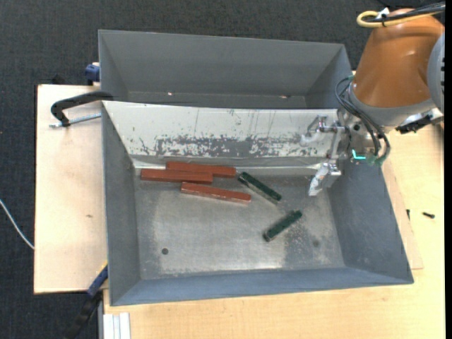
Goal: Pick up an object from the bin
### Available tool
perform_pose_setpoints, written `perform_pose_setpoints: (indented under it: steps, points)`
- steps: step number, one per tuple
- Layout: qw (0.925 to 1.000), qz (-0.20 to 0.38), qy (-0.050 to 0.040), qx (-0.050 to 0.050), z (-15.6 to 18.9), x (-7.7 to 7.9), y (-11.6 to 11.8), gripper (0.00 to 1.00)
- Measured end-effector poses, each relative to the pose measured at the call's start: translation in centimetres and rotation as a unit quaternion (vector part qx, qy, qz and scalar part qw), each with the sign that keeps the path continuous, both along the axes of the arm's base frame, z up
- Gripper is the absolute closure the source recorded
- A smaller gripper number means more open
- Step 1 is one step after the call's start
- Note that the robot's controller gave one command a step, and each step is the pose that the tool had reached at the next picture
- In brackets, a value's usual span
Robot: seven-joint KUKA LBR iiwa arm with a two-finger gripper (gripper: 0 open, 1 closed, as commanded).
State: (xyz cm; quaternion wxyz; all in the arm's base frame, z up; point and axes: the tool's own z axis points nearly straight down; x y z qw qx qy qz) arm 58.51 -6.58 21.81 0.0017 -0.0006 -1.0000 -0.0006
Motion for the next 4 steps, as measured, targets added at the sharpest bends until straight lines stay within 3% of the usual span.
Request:
perform_pose_setpoints:
  steps: [1, 3, 4]
  points:
    - [1.0, 0.001, -0.0036, -0.001, 0.4, 0.1, 0.0, 0.0]
    - [0.9997, 0.024, -0.0045, -0.001, -12.4, 0.4, -2.0, 0.0]
    - [0.9995, 0.031, -0.0085, -0.001, -12.4, 0.7, -2.1, 0.0]
